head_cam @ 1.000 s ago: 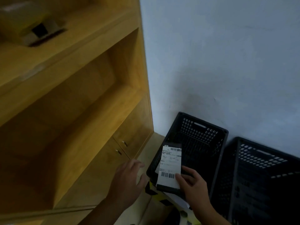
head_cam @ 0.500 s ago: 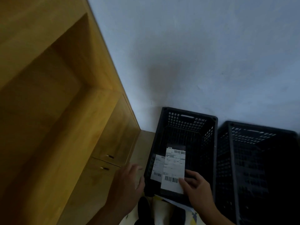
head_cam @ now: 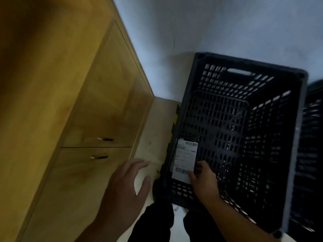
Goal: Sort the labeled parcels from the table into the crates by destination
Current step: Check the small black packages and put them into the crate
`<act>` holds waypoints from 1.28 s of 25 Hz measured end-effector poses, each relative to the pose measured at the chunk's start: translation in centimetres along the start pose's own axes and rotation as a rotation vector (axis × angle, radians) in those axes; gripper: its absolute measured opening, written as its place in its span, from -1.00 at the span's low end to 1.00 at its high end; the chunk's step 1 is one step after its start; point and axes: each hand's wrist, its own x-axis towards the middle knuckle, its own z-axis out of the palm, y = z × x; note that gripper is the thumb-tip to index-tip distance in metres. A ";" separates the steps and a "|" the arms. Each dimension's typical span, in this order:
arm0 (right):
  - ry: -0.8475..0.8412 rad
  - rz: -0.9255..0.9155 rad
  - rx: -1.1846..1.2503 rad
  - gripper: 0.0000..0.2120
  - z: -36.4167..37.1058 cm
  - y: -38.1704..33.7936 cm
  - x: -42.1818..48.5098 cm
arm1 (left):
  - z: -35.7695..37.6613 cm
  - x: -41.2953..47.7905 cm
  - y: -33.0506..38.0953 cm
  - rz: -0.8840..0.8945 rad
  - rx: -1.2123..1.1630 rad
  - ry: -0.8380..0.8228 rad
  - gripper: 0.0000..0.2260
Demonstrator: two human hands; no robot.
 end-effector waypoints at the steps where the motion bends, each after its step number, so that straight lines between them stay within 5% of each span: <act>1: -0.011 0.001 -0.059 -0.76 0.3 0.3 0.3 | 0.0 0.0 -0.3 -0.012 -0.008 -0.005 -0.74; 13: 0.039 0.120 -0.078 -0.71 1.0 -1.4 2.8 | 1.5 -1.6 -1.7 -0.080 -0.039 -0.049 -0.77; 17: -0.059 0.083 -0.168 -0.65 1.0 -1.3 3.4 | 1.9 -2.1 -1.7 -0.078 -0.030 -0.051 -0.78; 24: -0.042 0.069 -0.235 -0.49 -3.6 -2.1 -2.1 | -1.5 -4.5 1.2 -0.022 0.010 -0.047 -0.76; 32: 0.246 -0.401 -0.339 -0.44 -18.2 -8.3 -19.3 | -8.4 -8.4 14.0 0.260 0.069 0.013 -0.72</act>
